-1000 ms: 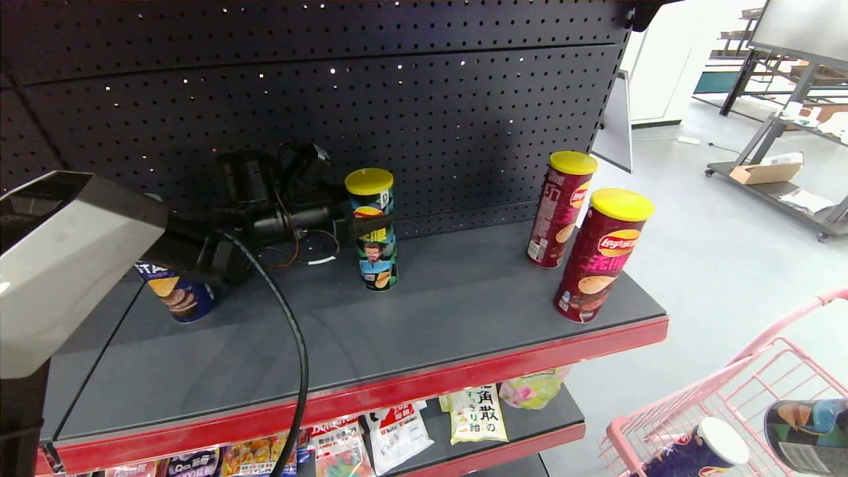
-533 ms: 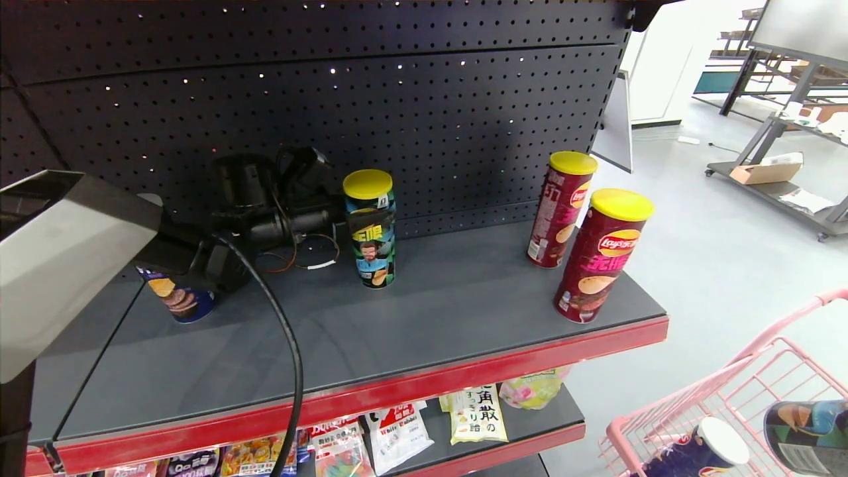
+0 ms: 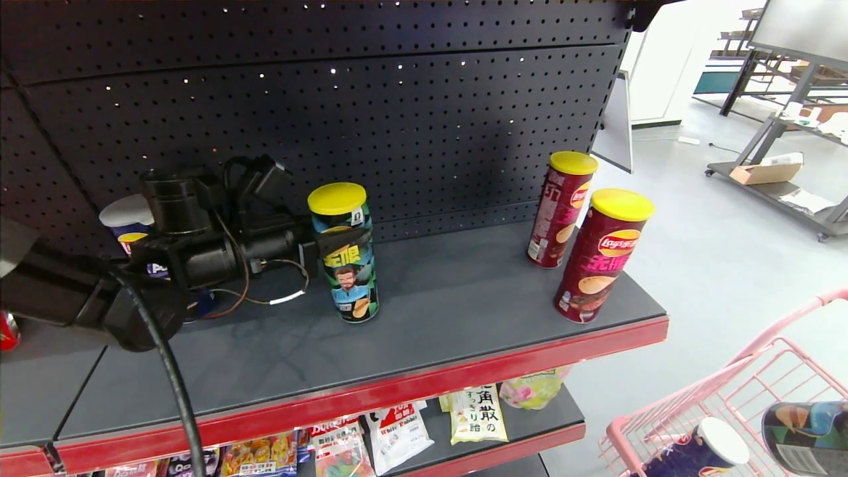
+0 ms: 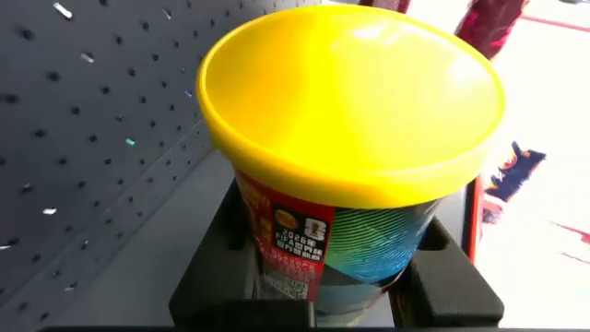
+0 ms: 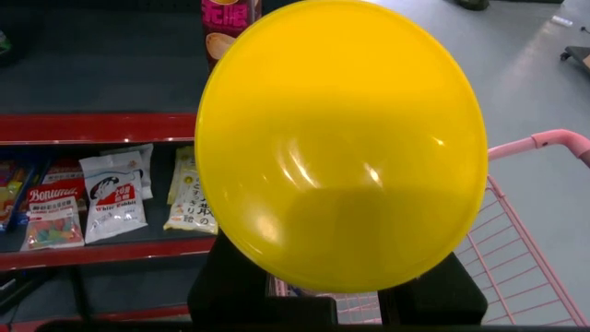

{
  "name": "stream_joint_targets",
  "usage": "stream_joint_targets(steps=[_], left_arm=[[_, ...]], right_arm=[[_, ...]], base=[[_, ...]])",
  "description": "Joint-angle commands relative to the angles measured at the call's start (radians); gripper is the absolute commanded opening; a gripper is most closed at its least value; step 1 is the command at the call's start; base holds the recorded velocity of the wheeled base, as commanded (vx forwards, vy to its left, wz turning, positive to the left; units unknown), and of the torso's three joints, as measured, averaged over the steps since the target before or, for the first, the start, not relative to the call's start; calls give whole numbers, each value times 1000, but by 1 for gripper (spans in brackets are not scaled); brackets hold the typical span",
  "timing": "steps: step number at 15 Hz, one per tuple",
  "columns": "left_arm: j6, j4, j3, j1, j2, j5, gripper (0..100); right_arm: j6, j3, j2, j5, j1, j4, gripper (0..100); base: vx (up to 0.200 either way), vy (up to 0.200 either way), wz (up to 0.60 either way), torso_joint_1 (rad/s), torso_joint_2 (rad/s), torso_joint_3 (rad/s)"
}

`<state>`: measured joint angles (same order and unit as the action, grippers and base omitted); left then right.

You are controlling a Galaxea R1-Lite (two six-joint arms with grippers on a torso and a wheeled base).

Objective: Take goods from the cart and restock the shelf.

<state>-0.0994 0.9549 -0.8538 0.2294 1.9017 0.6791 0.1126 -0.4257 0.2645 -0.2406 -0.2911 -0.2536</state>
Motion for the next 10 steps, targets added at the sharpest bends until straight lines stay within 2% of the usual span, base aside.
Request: stream_joint_targets(steps=[1,4,10], left_arm=[[17,84,122,30,-64,-41,0],[53,166,208,87,-79,-79,0],[46,177,253,96,-87,-125,0]], right_arm=[[-1,-1,-1,0,0,4,0],[-2,-1,-8,0,0,5,0],[-8,-2,-16,0,0,5,0]], base=[[0,0,0,0,0,0],[0,0,0,0,0,0],[0,0,0,0,0,0]])
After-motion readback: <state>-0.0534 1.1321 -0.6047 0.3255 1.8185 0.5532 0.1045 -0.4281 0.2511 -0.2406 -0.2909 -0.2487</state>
